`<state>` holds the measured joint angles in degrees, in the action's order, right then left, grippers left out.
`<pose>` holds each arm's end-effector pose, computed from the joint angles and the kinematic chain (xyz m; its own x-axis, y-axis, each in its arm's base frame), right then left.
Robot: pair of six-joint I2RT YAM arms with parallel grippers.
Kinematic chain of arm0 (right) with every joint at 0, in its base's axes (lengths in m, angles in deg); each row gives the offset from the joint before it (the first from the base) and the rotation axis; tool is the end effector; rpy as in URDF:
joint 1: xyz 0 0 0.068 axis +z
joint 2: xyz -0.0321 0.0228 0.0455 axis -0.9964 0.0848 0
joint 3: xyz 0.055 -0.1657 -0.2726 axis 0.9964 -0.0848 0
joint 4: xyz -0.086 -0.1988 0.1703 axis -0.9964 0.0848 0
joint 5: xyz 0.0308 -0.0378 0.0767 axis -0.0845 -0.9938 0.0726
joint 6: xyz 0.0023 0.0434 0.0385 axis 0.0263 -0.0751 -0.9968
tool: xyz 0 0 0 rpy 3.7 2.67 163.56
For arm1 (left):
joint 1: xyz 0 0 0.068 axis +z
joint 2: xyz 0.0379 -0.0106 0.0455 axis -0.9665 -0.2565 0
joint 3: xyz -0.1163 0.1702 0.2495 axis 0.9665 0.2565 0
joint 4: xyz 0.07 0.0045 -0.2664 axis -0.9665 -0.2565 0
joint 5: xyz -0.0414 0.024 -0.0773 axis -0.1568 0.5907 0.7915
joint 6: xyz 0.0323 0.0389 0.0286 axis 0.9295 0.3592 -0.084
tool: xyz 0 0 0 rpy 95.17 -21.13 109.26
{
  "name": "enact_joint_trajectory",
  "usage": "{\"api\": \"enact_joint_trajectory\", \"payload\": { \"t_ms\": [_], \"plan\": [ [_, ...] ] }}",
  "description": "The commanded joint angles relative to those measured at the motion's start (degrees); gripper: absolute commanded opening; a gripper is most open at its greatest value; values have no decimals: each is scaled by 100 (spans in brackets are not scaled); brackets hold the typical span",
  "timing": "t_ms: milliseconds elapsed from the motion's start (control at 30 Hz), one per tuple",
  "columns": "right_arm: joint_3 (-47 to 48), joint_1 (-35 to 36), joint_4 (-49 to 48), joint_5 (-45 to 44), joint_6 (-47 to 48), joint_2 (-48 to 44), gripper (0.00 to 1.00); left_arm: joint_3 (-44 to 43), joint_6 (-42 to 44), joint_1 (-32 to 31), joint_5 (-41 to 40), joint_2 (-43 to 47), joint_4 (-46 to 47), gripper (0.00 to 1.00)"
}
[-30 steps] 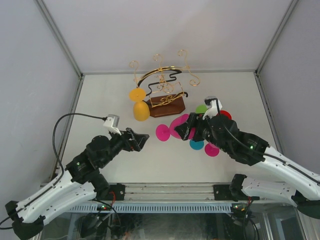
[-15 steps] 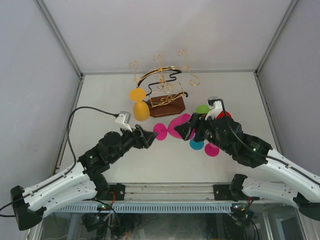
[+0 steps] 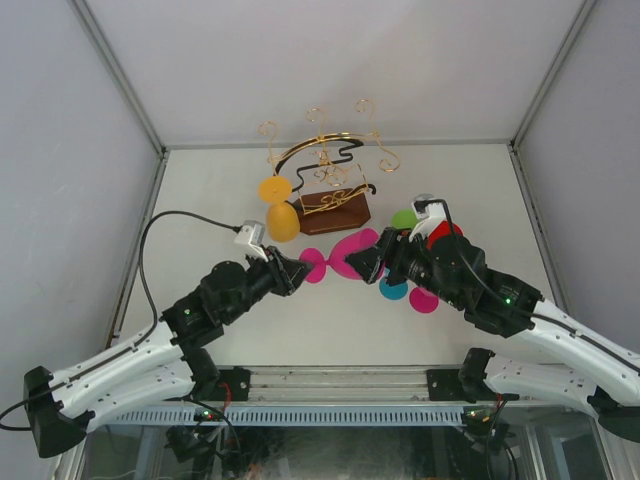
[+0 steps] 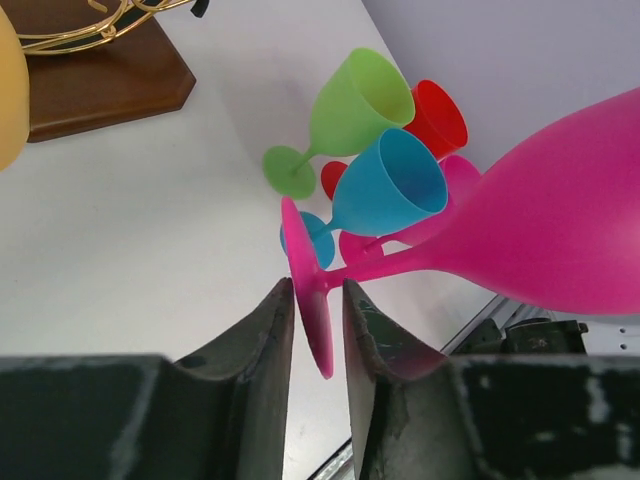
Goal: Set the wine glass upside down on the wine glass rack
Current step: Turn the wine glass upside down at the wine rack.
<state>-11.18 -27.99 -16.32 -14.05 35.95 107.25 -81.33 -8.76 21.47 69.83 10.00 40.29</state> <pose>0.0967 0.1337 0.4150 -0.5913 0.2975 -0.7496 -0.4235 0.6764 0.6026 0.1043 -0.1268 0.3239 -0.5118 -0.3673 -0.7766 0.4363 0.6676 -0.6033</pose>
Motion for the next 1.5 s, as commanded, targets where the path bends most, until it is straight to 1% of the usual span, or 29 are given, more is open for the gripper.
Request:
{"api": "enact_joint_trajectory", "payload": {
  "t_ms": [0,100,200,233,333,400,500,567,633,700,833,1000,1067,1200,1233,1333,1467],
  "plan": [
    [31,57,-420,111,11,-70,47,-182,-65,-30,-2,68,275,25],
    [32,92,-400,78,35,-84,48,-175,-69,-30,-5,82,258,15],
    [32,95,-375,63,77,-87,48,-166,-81,-30,-27,82,237,2],
    [30,103,-377,71,88,-88,48,-164,-82,-30,-39,91,221,0],
    [32,104,-332,116,164,-93,51,-162,-63,-30,-97,148,126,0],
    [29,106,-295,152,225,-112,56,-162,-11,-30,-155,215,68,0],
    [28,104,-184,155,287,-180,69,-189,78,-30,-232,315,-46,0],
    [32,96,-114,201,353,-237,80,-211,135,-30,-305,366,-144,0],
    [33,90,-75,330,437,-290,86,-238,213,-30,-395,406,-258,0],
    [33,60,-15,480,516,-343,90,-243,346,-30,-476,470,-361,0],
    [29,-1,128,632,642,-499,94,-211,515,-26,-629,600,-524,0],
    [33,-78,269,692,884,-797,94,-224,929,-21,-683,688,-839,0],
    [33,-75,400,470,1055,-916,95,-324,1232,-29,-593,705,-997,0],
    [7,-96,622,-213,1434,-1147,96,-579,1680,-30,-673,769,-1443,0],
    [1,-90,663,-322,1648,-1199,96,-638,1811,-30,-682,785,-1523,0],
    [-2,-91,787,-430,2196,-1285,97,-829,2274,-73,-604,770,-1701,0],
    [3,-90,849,-630,2623,-1341,97,-1018,2844,-239,-445,708,-1783,0]
  ]
}}
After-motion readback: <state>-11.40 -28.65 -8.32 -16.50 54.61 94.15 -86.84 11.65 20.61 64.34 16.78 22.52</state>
